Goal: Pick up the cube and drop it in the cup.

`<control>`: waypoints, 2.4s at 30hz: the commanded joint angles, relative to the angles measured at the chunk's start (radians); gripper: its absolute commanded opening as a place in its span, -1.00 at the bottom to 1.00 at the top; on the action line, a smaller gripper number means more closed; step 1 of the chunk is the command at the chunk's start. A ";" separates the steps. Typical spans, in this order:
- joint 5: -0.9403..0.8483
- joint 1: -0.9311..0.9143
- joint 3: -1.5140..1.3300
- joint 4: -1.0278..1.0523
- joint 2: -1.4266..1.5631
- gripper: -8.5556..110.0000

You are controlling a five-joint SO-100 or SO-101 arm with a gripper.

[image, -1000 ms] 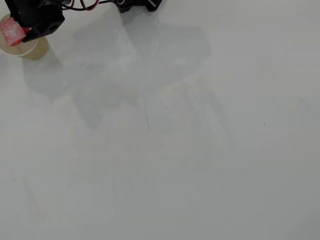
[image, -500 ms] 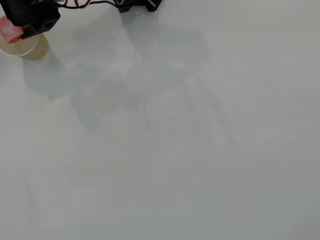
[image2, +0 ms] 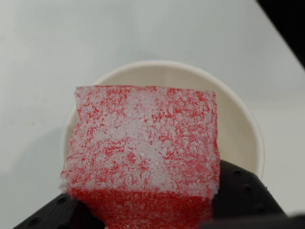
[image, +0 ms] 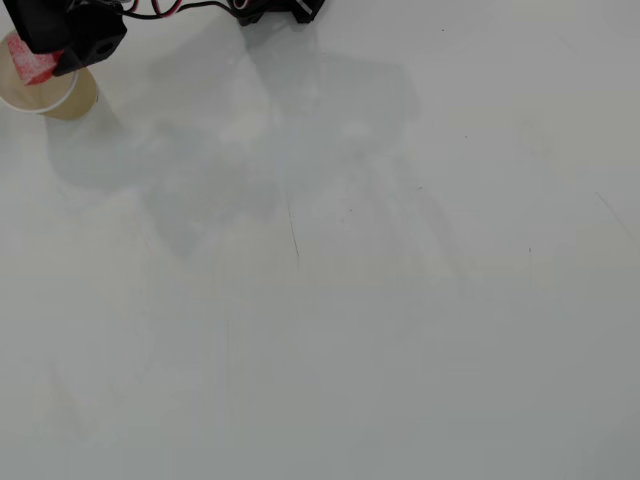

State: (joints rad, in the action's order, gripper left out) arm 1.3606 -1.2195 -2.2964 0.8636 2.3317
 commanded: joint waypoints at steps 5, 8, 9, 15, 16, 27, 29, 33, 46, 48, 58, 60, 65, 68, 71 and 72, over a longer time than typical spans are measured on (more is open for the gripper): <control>0.012 -0.008 0.141 0.002 0.002 -0.84; 0.014 -0.009 0.138 -0.002 0.002 -0.84; 0.014 -0.009 0.138 -0.002 0.002 -0.84; 0.014 -0.012 0.132 -0.003 0.000 -0.84; 0.014 -0.014 0.129 -0.005 0.000 -0.84; 0.017 -0.012 0.121 -0.041 0.000 -0.83; 0.018 -0.011 0.121 -0.057 0.000 -0.81; 0.020 -0.006 0.120 -0.078 0.000 -0.45; 0.040 0.005 0.114 -0.081 0.000 -0.16; 0.040 0.006 0.112 -0.081 0.000 -0.16; 0.040 0.014 0.104 -0.100 0.000 -0.17; 0.040 0.014 0.100 -0.104 0.002 -0.17; 0.034 0.011 0.084 -0.146 0.006 -0.20; 0.035 0.012 0.072 -0.192 0.014 -0.32; 0.037 0.014 0.064 -0.210 0.020 -0.45; 0.040 0.014 0.064 -0.213 0.023 -0.51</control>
State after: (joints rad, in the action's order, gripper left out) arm 1.3837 -1.2195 -2.2964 0.7026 2.3224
